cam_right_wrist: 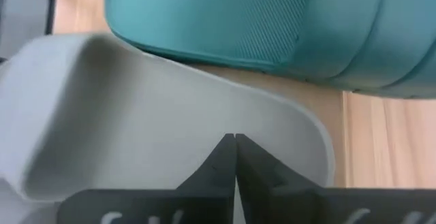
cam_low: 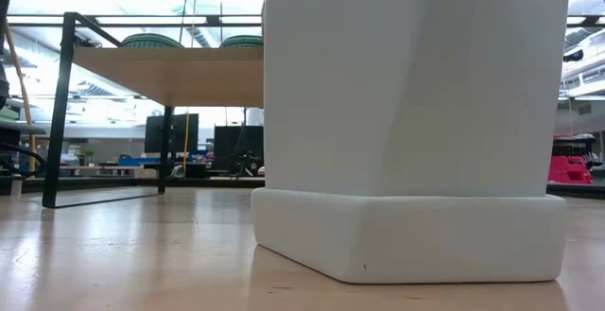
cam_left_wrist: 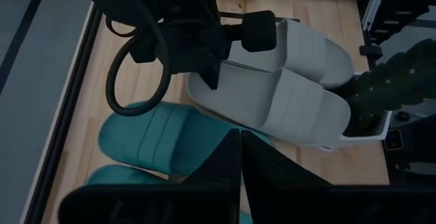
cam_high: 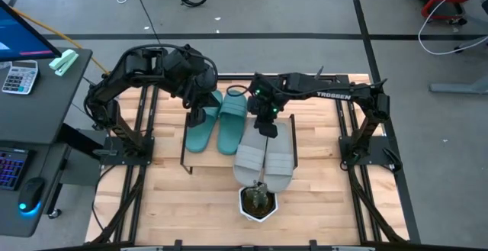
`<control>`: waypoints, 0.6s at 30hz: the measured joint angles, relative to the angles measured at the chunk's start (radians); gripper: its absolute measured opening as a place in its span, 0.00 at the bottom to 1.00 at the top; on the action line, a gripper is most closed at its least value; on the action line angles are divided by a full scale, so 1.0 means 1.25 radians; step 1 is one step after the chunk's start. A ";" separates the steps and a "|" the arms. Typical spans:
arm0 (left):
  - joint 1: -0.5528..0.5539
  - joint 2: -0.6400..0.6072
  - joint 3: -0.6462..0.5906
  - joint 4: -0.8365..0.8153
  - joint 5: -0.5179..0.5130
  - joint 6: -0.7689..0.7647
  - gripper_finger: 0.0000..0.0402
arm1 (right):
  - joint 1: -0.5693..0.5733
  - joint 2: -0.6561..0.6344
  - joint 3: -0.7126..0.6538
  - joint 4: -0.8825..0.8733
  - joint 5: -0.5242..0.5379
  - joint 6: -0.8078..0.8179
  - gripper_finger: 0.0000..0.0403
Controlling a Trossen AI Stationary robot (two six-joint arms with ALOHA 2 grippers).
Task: Pick and place slides into the shelf
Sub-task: Put the gray slipper on the shelf, then return to Home Position
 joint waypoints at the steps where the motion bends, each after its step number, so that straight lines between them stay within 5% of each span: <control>1: 0.000 0.000 0.000 0.000 -0.001 0.000 0.04 | 0.000 0.000 0.006 0.000 -0.005 0.000 0.05; 18: 0.001 -0.003 0.000 -0.006 -0.003 0.016 0.01 | -0.046 0.000 0.127 -0.040 0.009 -0.003 0.16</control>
